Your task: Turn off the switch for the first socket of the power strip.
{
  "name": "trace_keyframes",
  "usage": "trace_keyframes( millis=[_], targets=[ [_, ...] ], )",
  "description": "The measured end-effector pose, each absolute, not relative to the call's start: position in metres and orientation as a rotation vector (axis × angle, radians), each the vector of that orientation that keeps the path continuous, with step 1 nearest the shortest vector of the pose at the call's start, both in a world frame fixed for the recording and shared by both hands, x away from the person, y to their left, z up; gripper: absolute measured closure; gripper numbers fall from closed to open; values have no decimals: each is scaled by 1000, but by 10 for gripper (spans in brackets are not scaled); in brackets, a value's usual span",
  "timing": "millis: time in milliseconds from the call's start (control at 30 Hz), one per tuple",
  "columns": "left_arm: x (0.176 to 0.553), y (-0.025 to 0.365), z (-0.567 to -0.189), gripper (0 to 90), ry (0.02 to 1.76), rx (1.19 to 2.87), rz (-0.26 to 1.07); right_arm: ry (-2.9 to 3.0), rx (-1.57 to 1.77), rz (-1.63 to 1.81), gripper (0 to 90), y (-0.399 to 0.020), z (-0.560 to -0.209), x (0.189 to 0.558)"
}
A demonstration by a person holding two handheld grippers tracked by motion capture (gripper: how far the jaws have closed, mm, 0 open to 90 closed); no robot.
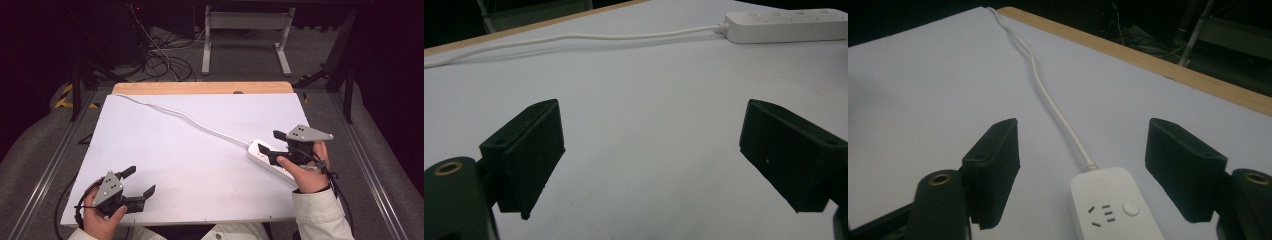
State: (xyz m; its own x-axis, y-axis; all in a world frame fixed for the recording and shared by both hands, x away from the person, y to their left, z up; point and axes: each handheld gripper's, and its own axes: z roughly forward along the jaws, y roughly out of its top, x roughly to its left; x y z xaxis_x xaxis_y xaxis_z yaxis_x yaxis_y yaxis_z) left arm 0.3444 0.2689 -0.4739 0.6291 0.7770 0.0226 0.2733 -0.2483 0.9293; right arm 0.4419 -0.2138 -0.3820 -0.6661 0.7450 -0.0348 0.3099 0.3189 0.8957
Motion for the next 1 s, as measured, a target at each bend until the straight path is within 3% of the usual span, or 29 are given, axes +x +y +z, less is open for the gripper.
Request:
trace_keyframes(
  millis=[400,1000],
  targets=[
    [343,269,-472,116,852,1832,588,2170,845,1445,299,-223,-391,417],
    [342,271,-471,115,846,1838,591,2215,733,1562,298,-239,-437,402]
  ],
)
